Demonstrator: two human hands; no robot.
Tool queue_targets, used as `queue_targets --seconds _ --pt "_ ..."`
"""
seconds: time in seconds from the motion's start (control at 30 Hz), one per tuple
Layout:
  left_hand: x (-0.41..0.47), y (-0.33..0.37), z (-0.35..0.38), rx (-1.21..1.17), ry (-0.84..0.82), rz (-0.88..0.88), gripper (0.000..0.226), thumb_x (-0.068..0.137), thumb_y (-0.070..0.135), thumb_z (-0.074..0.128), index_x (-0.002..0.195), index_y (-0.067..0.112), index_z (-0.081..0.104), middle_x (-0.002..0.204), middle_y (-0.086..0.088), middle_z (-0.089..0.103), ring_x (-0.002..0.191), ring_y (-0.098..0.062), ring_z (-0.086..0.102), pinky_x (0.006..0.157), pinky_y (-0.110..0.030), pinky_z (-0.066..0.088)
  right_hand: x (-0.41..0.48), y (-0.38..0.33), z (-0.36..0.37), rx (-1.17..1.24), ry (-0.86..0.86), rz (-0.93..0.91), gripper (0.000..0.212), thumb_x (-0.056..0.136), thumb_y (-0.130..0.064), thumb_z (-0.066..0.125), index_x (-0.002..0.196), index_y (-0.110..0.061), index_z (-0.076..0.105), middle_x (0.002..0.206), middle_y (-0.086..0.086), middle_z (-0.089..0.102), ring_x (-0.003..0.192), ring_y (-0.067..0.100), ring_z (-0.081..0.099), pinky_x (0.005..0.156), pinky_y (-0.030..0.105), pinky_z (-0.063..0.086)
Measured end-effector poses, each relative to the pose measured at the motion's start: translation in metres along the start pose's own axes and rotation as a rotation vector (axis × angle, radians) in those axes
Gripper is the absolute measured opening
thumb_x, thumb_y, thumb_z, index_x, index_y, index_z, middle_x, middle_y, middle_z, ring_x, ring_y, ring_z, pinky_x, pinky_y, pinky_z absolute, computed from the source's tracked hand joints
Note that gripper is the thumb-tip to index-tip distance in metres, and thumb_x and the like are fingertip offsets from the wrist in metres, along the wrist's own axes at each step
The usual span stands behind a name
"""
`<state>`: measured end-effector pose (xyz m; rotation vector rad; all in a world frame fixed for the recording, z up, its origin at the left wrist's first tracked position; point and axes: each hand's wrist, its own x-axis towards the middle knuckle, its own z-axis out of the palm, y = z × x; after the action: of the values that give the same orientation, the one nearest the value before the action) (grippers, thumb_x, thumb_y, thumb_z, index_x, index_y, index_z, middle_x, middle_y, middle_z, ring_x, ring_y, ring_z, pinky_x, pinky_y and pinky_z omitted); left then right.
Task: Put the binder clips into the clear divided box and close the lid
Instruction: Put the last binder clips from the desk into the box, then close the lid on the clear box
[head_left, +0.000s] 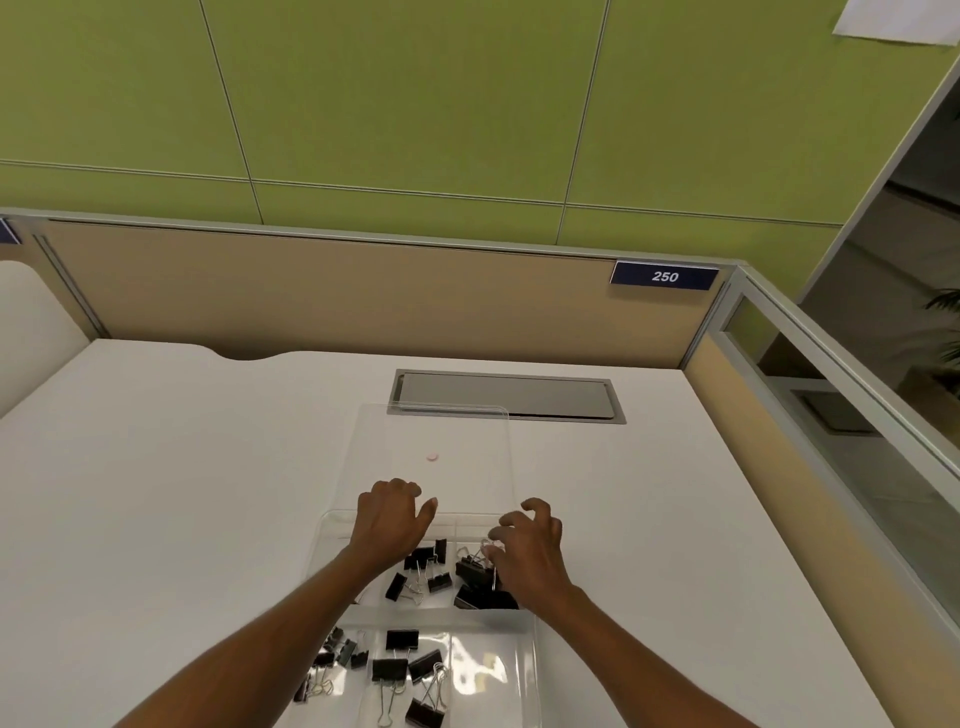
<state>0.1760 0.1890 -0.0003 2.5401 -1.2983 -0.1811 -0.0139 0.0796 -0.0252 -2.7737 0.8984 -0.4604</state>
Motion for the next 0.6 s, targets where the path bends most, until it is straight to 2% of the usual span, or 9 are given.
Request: queue_targets --seconds 0.13,0.27,0.43,0.6 --pt "0.014 -0.002 0.000 0.019 0.026 0.003 0.050 0.092 0.050 0.040 0.117 0.011 0.060 0.115 -0.009 0.064 0.108 -0.028 0.056 0.086 -0.039 0.043 0.023 0.001 -0.003 0.108 -0.002 0.100 0.020 0.082 -0.034 0.069 0.089 -0.017 0.076 0.103 0.000 0.070 0.119 0.029 0.043 0.089 0.039 0.034" --pt "0.031 -0.010 -0.005 0.045 0.038 -0.007 0.052 0.091 0.050 0.041 0.116 0.009 0.060 0.111 -0.011 0.065 0.105 -0.030 0.056 0.084 -0.039 0.045 0.049 0.003 -0.005 0.179 -0.067 0.242 0.027 0.089 -0.039 0.061 0.103 -0.019 0.073 0.116 -0.002 0.065 0.124 0.022 0.034 0.094 0.035 0.030" --pt "0.057 -0.031 -0.009 0.084 0.032 -0.043 0.052 0.091 0.052 0.040 0.107 0.008 0.062 0.105 -0.013 0.065 0.100 -0.031 0.057 0.082 -0.040 0.046 0.085 0.011 0.001 0.228 -0.158 0.374 0.034 0.091 -0.039 0.058 0.115 -0.016 0.066 0.127 0.003 0.059 0.129 0.024 0.031 0.100 0.036 0.033" --pt "0.082 -0.052 -0.010 0.122 0.014 -0.082 0.053 0.090 0.053 0.040 0.103 0.006 0.062 0.101 -0.015 0.065 0.096 -0.033 0.057 0.079 -0.040 0.045 0.116 0.012 0.005 0.157 -0.269 0.506 0.047 0.092 -0.043 0.053 0.122 -0.008 0.059 0.129 0.013 0.054 0.125 0.034 0.038 0.098 0.041 0.038"
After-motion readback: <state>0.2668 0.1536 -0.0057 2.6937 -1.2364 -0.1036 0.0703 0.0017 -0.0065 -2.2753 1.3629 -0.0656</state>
